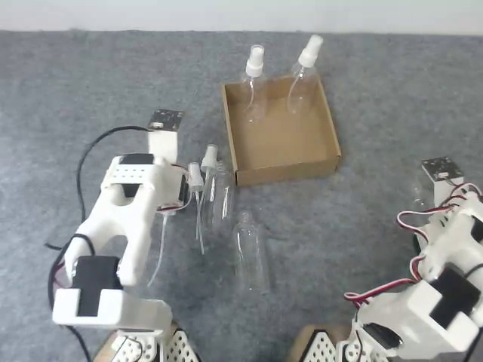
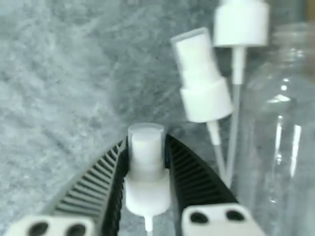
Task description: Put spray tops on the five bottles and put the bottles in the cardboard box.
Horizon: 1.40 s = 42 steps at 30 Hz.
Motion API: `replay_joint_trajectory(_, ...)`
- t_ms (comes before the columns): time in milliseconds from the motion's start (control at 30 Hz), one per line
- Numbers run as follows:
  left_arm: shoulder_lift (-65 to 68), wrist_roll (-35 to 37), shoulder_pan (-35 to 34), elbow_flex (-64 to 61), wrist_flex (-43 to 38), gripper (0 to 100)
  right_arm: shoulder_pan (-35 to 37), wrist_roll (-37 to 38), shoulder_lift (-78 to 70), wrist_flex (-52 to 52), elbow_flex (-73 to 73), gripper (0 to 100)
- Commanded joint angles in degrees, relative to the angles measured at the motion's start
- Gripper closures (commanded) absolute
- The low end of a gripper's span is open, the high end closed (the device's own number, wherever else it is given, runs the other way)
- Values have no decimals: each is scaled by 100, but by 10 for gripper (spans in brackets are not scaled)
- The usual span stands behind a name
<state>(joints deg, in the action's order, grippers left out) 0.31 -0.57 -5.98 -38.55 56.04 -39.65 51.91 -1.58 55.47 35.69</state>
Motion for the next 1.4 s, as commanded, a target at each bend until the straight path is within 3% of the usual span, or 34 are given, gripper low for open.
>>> replay_joint_trajectory(0, -44, -44, -141, 268, -53, 873, -75, 53, 31, 57, -167, 726)
replay_joint_trajectory(900, 211, -167, -123, 84, -519, 874, -84, 53, 40, 48, -167, 725)
replay_joint_trajectory(1033, 264, -185, -149, 198, -404, 961, -84, 53, 40, 48, -167, 726)
replay_joint_trajectory(1367, -1697, 62, -105, 154, 431, 991, -251, 18, 48, 48, -378, 723)
